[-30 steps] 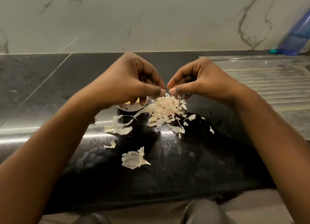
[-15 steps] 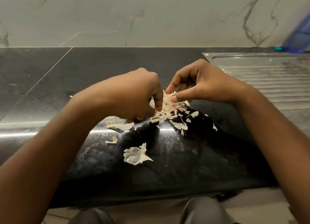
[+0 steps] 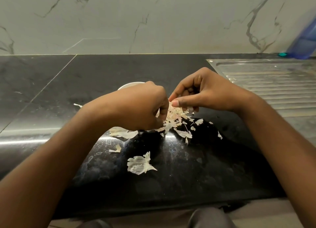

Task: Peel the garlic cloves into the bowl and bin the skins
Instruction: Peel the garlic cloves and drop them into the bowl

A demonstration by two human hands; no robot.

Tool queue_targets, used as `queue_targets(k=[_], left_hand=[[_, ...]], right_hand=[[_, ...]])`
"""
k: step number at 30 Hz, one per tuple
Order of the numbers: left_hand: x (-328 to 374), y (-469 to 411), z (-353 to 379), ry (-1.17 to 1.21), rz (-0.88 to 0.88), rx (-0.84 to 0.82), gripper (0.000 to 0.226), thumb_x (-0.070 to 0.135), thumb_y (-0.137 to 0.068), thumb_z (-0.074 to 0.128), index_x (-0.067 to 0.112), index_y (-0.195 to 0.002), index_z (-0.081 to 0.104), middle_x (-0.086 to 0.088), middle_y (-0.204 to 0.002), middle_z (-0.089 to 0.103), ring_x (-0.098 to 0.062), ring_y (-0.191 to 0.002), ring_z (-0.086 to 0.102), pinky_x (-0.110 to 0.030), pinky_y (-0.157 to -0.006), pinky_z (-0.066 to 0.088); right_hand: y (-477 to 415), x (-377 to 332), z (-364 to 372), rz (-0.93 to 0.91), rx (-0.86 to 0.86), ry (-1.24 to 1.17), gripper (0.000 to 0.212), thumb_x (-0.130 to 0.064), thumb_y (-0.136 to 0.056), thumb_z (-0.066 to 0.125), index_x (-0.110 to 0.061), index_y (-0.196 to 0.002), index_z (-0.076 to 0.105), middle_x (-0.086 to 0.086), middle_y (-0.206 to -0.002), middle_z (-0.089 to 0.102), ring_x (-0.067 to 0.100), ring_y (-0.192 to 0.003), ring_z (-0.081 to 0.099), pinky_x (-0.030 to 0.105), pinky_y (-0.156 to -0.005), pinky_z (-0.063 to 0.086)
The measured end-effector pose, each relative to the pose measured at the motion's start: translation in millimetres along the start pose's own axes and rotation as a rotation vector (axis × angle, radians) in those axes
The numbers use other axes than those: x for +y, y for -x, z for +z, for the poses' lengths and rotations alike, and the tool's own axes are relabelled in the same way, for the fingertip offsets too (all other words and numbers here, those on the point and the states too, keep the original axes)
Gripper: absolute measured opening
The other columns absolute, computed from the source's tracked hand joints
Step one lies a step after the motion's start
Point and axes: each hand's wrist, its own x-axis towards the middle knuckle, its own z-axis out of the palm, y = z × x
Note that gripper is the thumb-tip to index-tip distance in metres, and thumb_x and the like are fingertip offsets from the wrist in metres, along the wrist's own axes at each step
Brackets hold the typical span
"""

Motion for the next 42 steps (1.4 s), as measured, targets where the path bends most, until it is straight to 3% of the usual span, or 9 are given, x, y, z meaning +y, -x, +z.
queue_targets(k=[2,5,9,14,21,30,34,38,42], left_hand=[[-2.6,2.0,-6.4,0.123,0.006,0.017,0.008,0.025,-0.093,0.074,0.031,-0.088,0.075,0.008,-0.057,0.065,-0.007,-0.052,0.062,-0.019,-0.051,0.045],[-9.2,6.0,-16.9,0.322,0.052,0.059,0.005,0.027,-0.099,0.072,0.027,-0.096,0.076,0.000,-0.065,0.071,-0.013,-0.052,0.065,-0.026,-0.053,0.052],[-16.1,7.5,-20.0,0.663,0.040,0.037,0.011,0.022,-0.102,0.068,0.013,-0.105,0.073,-0.010,-0.064,0.069,-0.026,-0.047,0.055,-0.030,-0.045,0.045],[-20.8,4.3,-18.8,0.930,-0.029,0.052,0.018,0.021,-0.099,0.070,0.006,-0.109,0.074,-0.021,-0.074,0.069,-0.020,-0.047,0.051,-0.023,-0.040,0.039],[-16.7,0.3,-13.9,0.973,-0.101,0.182,0.015,0.019,-0.097,0.072,0.007,-0.105,0.077,-0.018,-0.081,0.077,-0.020,-0.052,0.062,-0.027,-0.045,0.044],[-15.0,-0.8,-15.2,1.118,-0.186,0.142,0.028,0.024,-0.106,0.059,0.001,-0.111,0.075,-0.021,-0.092,0.078,-0.024,-0.057,0.065,-0.025,-0.044,0.051],[-13.7,-0.4,-14.2,1.064,-0.161,0.147,0.027,0.029,-0.093,0.074,0.005,-0.105,0.078,-0.016,-0.093,0.079,-0.021,-0.062,0.065,-0.024,-0.048,0.052],[-13.6,-1.1,-11.8,1.036,-0.159,0.199,0.021,0.022,-0.092,0.076,0.004,-0.102,0.079,-0.014,-0.091,0.080,-0.022,-0.064,0.067,-0.025,-0.050,0.053],[-13.4,-1.9,-10.6,1.066,-0.176,0.240,0.019,0.019,-0.099,0.070,0.003,-0.104,0.078,-0.014,-0.092,0.080,-0.022,-0.063,0.069,-0.026,-0.051,0.055]], right_hand=[[1.3,-1.4,-1.2,-0.005,-0.013,-0.031,0.012,-0.012,-0.090,0.084,-0.007,-0.101,0.082,0.018,-0.076,0.075,0.025,-0.065,0.070,0.033,-0.061,0.059],[3.4,-4.7,-5.3,-0.008,-0.008,-0.072,0.016,-0.008,-0.090,0.083,-0.005,-0.105,0.081,0.016,-0.080,0.078,0.025,-0.070,0.073,0.036,-0.064,0.062],[5.0,-7.1,-7.1,-0.018,0.017,-0.158,0.024,-0.004,-0.086,0.083,-0.001,-0.110,0.078,0.021,-0.092,0.079,0.031,-0.080,0.077,0.039,-0.071,0.066],[4.9,-8.9,-4.5,-0.034,0.063,-0.175,0.025,-0.006,-0.083,0.087,-0.001,-0.106,0.079,0.020,-0.091,0.079,0.029,-0.079,0.078,0.042,-0.075,0.066],[2.7,-10.6,-2.7,-0.061,0.150,-0.095,0.016,-0.013,-0.089,0.085,-0.003,-0.101,0.081,0.014,-0.083,0.080,0.029,-0.075,0.078,0.042,-0.073,0.067],[0.7,-9.3,-2.2,-0.064,0.157,-0.073,0.015,-0.013,-0.090,0.083,-0.004,-0.101,0.081,0.012,-0.084,0.080,0.031,-0.075,0.078,0.037,-0.073,0.067],[-0.5,-7.6,-1.4,-0.075,0.176,-0.067,0.016,-0.014,-0.090,0.083,-0.004,-0.102,0.081,0.010,-0.085,0.080,0.029,-0.076,0.079,0.040,-0.073,0.067],[-1.2,-5.9,-0.9,-0.102,0.203,-0.049,0.019,-0.012,-0.090,0.084,-0.006,-0.107,0.080,0.006,-0.088,0.081,0.022,-0.079,0.079,0.031,-0.072,0.065],[-1.4,-4.7,-0.3,-0.171,0.277,-0.021,0.028,-0.013,-0.086,0.087,-0.010,-0.113,0.079,0.007,-0.092,0.079,0.026,-0.083,0.077,0.041,-0.077,0.067]])
